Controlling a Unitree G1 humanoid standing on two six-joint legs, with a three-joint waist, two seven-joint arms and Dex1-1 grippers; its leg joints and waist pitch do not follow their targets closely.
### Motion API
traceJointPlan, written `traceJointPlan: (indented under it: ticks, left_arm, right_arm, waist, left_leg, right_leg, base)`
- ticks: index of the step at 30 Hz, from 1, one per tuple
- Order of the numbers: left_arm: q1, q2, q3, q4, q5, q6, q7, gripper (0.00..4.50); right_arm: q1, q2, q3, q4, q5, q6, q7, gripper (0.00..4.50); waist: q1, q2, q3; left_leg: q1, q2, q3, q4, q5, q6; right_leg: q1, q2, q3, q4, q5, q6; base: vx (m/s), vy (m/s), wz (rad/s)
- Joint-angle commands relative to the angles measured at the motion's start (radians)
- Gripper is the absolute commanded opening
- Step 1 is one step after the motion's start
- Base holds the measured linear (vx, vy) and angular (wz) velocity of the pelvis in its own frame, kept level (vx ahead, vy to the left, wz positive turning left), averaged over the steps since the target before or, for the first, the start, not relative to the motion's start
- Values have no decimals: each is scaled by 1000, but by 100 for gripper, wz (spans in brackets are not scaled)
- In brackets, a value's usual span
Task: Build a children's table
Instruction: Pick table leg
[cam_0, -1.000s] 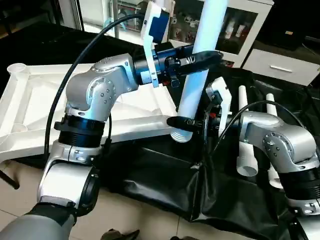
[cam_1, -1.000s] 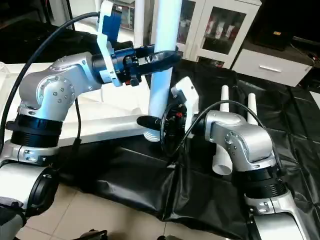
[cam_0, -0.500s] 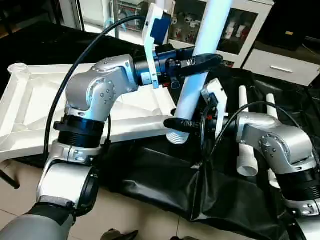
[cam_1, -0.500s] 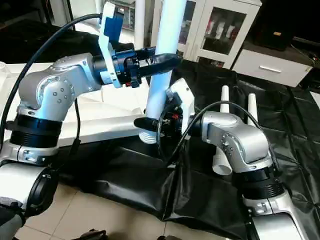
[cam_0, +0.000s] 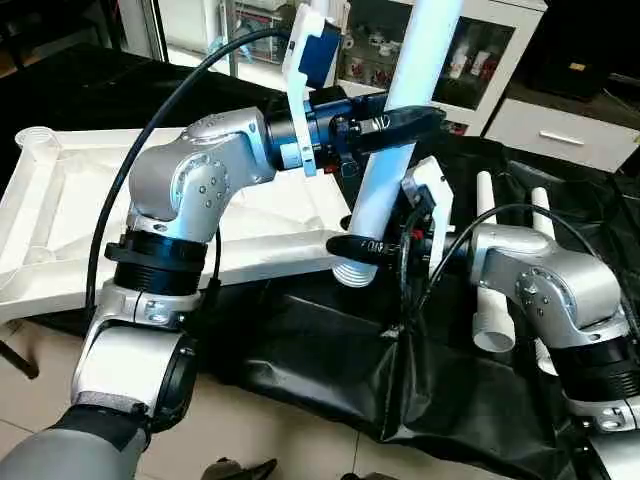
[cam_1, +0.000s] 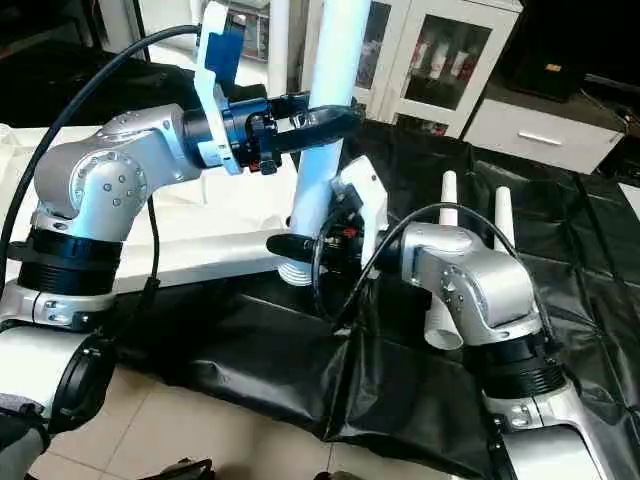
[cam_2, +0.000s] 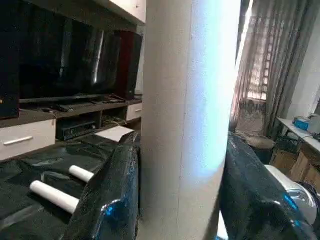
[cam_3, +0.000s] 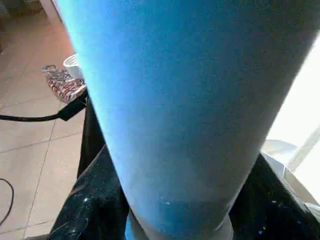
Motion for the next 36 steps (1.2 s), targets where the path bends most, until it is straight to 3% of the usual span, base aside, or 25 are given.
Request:
traceJointPlan:
  ticks: [1,8,11,14,17,22,24,26,28,29,30,31,32,33,35,36]
  left_arm:
    - [-17,-12,-9,-38,-26,0,-31,179]
    - [-19,-9,-9,-41,-22,-9,-29,179]
    - [-22,-10,-9,-19,35,-50,41,179]
    - [-21,7,45,39,47,-66,96,248]
    - [11,35,69,7,13,-23,76,257]
    - [28,49,99,-5,-2,-27,87,298]
    - [33,61,139,7,-9,-58,117,319]
    - [61,86,131,21,33,-134,97,337]
    - [106,130,74,48,127,-234,66,345]
    - [147,180,-16,83,232,-312,40,346]
    - [184,218,-104,120,322,-377,15,346]
    - [239,255,-243,199,448,-469,-7,346]
    - [239,255,-243,199,448,-469,-7,346]
    - [257,249,-271,216,462,-487,-22,346]
    - [271,231,-288,236,460,-496,-35,346]
    - [275,203,-314,295,479,-527,-33,346]
  right_arm:
    - [0,-11,-26,34,-16,6,-16,206]
    - [0,-4,-32,37,-15,4,-21,200]
    - [2,-1,-42,43,-20,-7,-33,199]
    - [-4,20,-94,76,-26,-44,-89,196]
    - [-14,29,-130,102,-25,-66,-120,194]
    - [-28,35,-141,143,-38,-87,-141,192]
    - [-43,48,-154,204,-63,-123,-181,192]
    - [-54,58,-169,250,-80,-152,-211,192]
    - [-64,67,-191,296,-94,-177,-238,192]
    - [-69,72,-205,321,-99,-188,-253,192]
    - [-70,73,-214,333,-101,-193,-260,192]
    - [-69,75,-227,346,-100,-199,-271,192]
    - [-69,75,-227,346,-100,-199,-271,192]
    - [-68,76,-229,348,-98,-200,-273,192]
    - [-69,75,-230,351,-98,-203,-274,192]
    - [-67,74,-231,352,-99,-208,-275,192]
  waist:
    - [4,12,-93]
    - [3,13,-93]
    - [3,13,-91]
    - [1,12,-89]
    - [-2,13,-89]
    - [-6,11,-87]
    - [-6,10,-85]
    - [-8,7,-83]
    - [-11,6,-82]
    - [-17,5,-80]
    - [-18,8,-80]
    - [-25,9,-81]
    - [-22,11,-82]
    - [-26,12,-83]
    - [-24,18,-90]
    - [-22,19,-90]
  left_leg:
    - [12,24,-13,-59,-135,-14]
    - [12,25,-13,-59,-135,-15]
    - [12,26,-14,-59,-144,-16]
    - [11,22,-13,-59,-150,-17]
    - [13,23,-14,-60,-144,-27]
    - [14,23,-12,-61,-148,-24]
    - [13,22,-11,-61,-147,-21]
    - [13,22,-13,-61,-157,-21]
    - [14,23,-13,-65,-155,-23]
    - [14,24,-12,-66,-160,-27]
    - [15,24,-15,-70,-166,-23]
    - [16,24,-14,-71,-159,-32]
    - [17,23,-15,-71,-158,-25]
    - [19,24,-13,-72,-152,-30]
    - [21,27,-11,-68,-107,-31]
    - [20,26,-7,-65,-95,-20]
  right_leg:
    - [76,-58,42,-58,-175,-177]
    - [75,-58,42,-57,-165,-182]
    - [75,-58,42,-60,-181,-175]
    - [74,-57,41,-62,-197,-168]
    - [72,-57,41,-60,-205,-163]
    - [70,-55,41,-58,-193,-171]
    - [69,-56,41,-60,-201,-173]
    - [67,-59,40,-65,-230,-164]
    - [65,-57,41,-70,-257,-131]
    - [65,-53,42,-68,-262,-123]
    - [62,-52,43,-74,-293,-90]
    - [62,-52,44,-69,-285,-78]
    - [59,-52,44,-75,-291,-66]
    - [60,-52,46,-67,-266,-75]
    - [60,-54,46,-52,-154,-128]
    - [61,-52,45,-50,-82,-178]
  base:
    - [0,0,0]
    - [0,0,0]
    - [0,0,0]
    - [0,0,0]
    - [0,0,0]
    - [0,0,0]
    - [0,0,0]
    - [0,0,0]
    - [0,0,0]
    - [0,0,0]
    - [0,0,0]
    - [0,0,0]
    - [0,0,0]
    - [0,0,0]
    - [0,0,0]
    - [0,0,0]
